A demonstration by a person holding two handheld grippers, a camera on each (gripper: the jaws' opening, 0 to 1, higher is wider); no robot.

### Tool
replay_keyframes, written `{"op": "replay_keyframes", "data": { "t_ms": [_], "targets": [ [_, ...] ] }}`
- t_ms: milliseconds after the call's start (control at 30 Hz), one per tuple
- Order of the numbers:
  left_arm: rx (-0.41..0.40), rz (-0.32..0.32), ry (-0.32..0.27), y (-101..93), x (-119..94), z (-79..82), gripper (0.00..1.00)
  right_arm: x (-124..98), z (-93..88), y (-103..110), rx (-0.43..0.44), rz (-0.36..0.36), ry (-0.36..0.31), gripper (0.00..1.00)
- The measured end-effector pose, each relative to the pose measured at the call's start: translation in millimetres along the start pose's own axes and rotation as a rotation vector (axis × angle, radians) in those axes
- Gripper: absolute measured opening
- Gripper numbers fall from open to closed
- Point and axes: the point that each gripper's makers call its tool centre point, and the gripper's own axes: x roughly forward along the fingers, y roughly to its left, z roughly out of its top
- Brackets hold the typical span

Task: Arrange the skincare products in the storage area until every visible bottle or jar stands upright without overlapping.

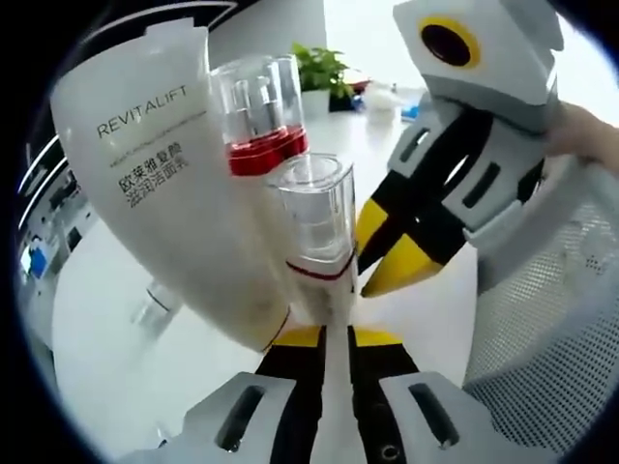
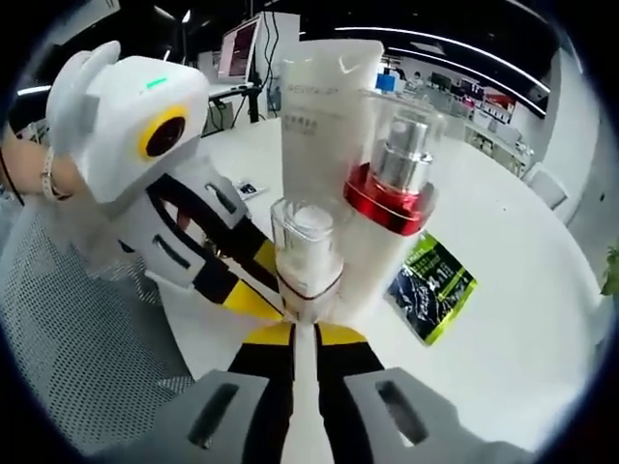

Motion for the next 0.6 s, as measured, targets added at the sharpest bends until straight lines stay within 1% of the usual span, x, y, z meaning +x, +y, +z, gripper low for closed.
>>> {"op": "replay_keyframes", "data": {
  "t_ms": [167,233,333,367,400,467,600],
  "targets": [
    [-0.002,0.000,0.000,0.0,-2,0.1,0.06,-1,-0.1,0,-0.006,-0.006,0.000,0.09],
    [-0.004,-0.005,0.000,-0.8,-7,0.7,0.07,-4,1.1,0,-0.011,-0.011,-0.006,0.09],
    [-0.008,-0.016,0.001,-0.4,-14,1.2,0.08,-9,8.5,1,0.020,-0.008,-0.047,0.10],
    [-0.019,-0.023,0.003,-0.6,-17,1.6,0.08,-10,9.2,1,0.019,-0.009,-0.049,0.10],
    [-0.037,-0.034,0.003,-1.0,-21,2.7,0.09,-12,9.9,2,0.016,-0.011,-0.051,0.10],
    [-0.038,-0.040,-0.002,-1.2,-29,4.0,0.09,-15,10.7,4,0.013,-0.015,-0.056,0.12],
    [-0.055,-0.032,-0.025,0.1,-49,5.5,0.12,-23,12.4,6,0.030,-0.021,-0.074,0.18]
  ]
}}
